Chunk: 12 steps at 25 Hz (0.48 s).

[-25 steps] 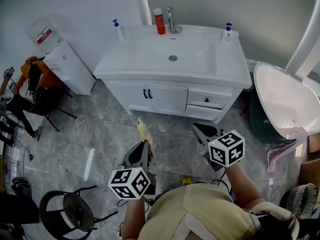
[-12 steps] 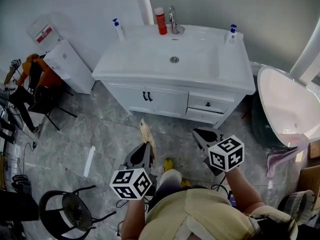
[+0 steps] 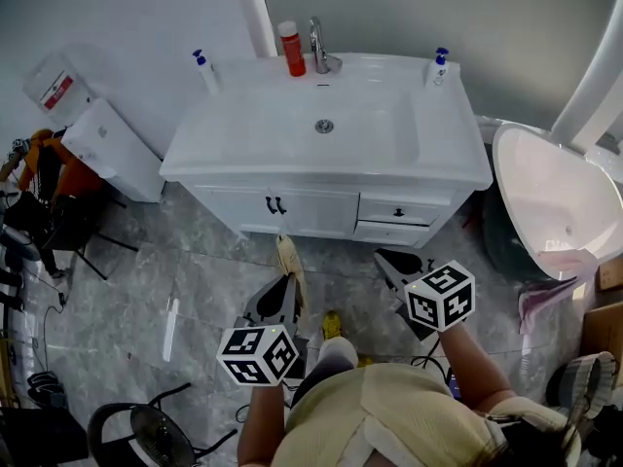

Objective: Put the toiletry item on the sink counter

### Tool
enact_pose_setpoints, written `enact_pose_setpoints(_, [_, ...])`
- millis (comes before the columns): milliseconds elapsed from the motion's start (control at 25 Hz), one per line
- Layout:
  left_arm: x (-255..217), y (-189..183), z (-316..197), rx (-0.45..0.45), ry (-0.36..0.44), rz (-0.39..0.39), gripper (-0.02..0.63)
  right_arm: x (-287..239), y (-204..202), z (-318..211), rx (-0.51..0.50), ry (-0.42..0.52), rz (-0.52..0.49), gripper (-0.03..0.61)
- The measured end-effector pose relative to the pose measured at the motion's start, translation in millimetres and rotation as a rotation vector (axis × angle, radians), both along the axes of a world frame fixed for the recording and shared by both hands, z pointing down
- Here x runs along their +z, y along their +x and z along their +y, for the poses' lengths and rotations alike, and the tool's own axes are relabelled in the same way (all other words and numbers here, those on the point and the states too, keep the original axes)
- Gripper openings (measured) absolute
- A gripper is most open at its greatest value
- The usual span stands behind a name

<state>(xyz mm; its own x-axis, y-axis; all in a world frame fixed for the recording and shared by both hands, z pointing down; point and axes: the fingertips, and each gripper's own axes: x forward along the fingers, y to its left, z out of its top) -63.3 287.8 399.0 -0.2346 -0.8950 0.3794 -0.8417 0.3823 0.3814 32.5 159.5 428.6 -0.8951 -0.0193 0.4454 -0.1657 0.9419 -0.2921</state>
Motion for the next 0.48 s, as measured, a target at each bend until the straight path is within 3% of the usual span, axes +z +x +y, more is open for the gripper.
enact_pose_setpoints(480, [-1, -70, -26, 0.056, 0.008, 0.011, 0.041, -15, -67, -16, 0.024, 0.021, 0.0, 0.026])
